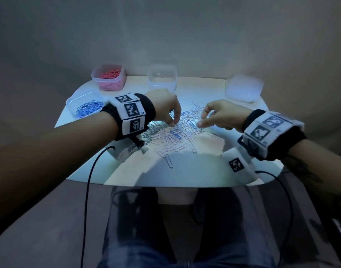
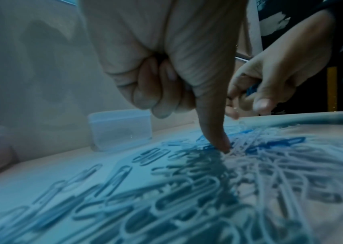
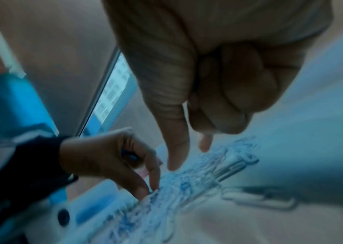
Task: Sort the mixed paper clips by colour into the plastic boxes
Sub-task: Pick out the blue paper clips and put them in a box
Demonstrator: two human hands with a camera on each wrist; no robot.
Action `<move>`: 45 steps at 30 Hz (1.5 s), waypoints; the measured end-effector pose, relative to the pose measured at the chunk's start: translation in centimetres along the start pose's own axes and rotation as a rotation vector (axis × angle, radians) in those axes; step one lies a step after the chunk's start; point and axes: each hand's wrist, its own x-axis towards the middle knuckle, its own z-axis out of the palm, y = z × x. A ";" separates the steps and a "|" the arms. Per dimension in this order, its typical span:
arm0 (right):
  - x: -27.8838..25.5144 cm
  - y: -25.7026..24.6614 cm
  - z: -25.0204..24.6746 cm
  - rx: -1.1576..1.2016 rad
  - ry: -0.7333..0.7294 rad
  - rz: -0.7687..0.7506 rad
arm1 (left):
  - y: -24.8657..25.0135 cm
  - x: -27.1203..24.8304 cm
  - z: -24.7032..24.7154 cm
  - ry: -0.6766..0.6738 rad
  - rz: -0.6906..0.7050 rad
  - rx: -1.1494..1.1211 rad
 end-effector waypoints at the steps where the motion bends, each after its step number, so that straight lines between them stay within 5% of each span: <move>1: 0.2 -0.3 0.1 -0.091 0.066 -0.036 | -0.2 0.1 0.1 -0.006 -0.004 -0.001; 4: 1.5 -2.0 0.5 -0.291 0.198 -0.166 | -0.7 0.2 0.2 -0.036 -0.023 -0.019; 7: 3.5 -3.9 1.3 -0.441 0.162 -0.231 | -1.2 0.1 0.5 -0.096 -0.062 -0.074; 10: 5.1 -5.2 1.7 -0.549 0.057 -0.195 | -1.6 -0.4 0.7 -0.134 -0.109 -0.177; 15: 5.7 -5.0 1.3 -0.413 -0.016 -0.075 | -2.9 -1.7 0.6 -0.134 -0.180 -0.386; 20: 5.6 -5.4 2.3 -0.516 0.097 -0.077 | -2.0 -3.5 1.2 0.032 -0.339 -1.063; 24: 5.7 -5.5 2.4 -0.441 0.075 0.003 | -1.7 -4.9 1.4 0.143 -0.284 -1.779; 28: 5.2 -5.1 1.6 -0.347 -0.002 0.025 | -2.5 -5.8 0.8 0.228 -0.166 -2.044; 31: 4.5 -4.1 0.0 0.102 -0.013 -0.006 | -3.1 -6.0 1.1 0.160 -0.042 -2.153; 38: 0.7 -1.6 -1.0 1.255 -0.138 0.092 | -1.9 -4.6 1.9 0.105 -0.249 -1.704; 43: -1.1 -0.1 0.1 1.296 -0.121 0.099 | -0.3 -3.3 1.0 0.030 -0.292 -1.238; 45: -1.2 0.0 0.3 1.105 -0.017 0.105 | 0.3 -3.3 0.9 0.053 -0.221 -0.914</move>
